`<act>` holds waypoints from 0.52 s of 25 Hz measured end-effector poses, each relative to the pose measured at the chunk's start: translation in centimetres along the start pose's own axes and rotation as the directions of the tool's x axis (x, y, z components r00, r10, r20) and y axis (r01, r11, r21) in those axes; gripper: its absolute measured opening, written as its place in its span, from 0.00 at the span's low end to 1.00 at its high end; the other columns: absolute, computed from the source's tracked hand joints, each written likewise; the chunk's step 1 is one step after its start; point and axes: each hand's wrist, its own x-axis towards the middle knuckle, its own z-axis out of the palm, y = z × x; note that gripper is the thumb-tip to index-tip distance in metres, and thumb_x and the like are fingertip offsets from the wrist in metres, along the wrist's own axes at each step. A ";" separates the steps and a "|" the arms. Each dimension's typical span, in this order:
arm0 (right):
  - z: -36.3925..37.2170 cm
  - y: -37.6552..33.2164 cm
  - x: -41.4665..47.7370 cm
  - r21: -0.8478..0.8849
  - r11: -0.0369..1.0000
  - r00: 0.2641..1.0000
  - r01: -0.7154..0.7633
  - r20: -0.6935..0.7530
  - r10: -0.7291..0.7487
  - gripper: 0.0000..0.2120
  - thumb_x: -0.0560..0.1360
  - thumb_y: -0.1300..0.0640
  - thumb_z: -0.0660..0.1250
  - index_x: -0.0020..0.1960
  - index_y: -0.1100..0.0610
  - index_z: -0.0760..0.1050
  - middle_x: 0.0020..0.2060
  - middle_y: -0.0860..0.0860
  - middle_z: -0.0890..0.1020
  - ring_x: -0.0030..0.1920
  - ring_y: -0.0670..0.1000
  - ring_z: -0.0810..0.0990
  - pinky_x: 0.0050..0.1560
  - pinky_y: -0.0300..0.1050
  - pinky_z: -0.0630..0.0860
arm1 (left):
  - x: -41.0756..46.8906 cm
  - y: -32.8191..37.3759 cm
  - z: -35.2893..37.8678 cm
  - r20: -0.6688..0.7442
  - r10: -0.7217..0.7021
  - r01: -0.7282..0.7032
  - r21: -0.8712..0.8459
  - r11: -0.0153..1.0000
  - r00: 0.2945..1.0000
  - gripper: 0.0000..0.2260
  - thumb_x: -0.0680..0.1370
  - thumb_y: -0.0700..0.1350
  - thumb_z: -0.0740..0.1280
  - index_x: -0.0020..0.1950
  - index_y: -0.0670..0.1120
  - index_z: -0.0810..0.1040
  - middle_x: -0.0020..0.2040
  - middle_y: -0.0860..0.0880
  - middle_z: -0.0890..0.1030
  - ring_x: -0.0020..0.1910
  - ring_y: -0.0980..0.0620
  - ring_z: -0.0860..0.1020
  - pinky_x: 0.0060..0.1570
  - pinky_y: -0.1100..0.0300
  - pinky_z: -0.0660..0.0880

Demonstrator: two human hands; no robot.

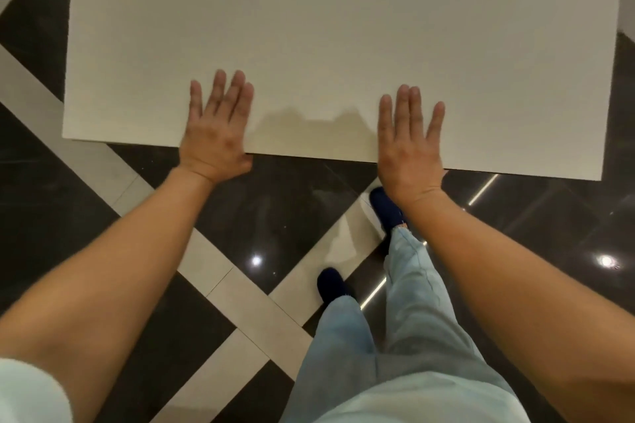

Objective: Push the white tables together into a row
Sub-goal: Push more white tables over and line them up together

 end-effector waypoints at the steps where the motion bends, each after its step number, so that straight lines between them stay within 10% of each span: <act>1: 0.1 -1.0 0.6 -0.011 1.000 1.000 -0.007 0.004 0.008 0.35 0.77 0.67 0.56 0.78 0.66 0.41 0.77 0.69 0.49 0.77 0.68 0.46 0.72 0.75 0.47 | 0.5 -1.4 0.0 -0.004 0.008 -0.007 0.013 1.000 1.000 0.50 0.68 0.52 0.75 0.80 0.40 0.47 0.80 0.37 0.53 0.79 0.35 0.50 0.73 0.31 0.46; 13: -0.7 5.6 2.3 -0.137 0.982 0.992 0.128 -0.002 -0.129 0.41 0.76 0.67 0.62 0.78 0.65 0.38 0.77 0.68 0.46 0.77 0.69 0.43 0.70 0.77 0.48 | 3.1 3.0 -0.6 0.040 -0.076 0.075 0.027 0.997 0.996 0.51 0.68 0.54 0.75 0.80 0.40 0.49 0.80 0.39 0.53 0.78 0.35 0.49 0.72 0.29 0.49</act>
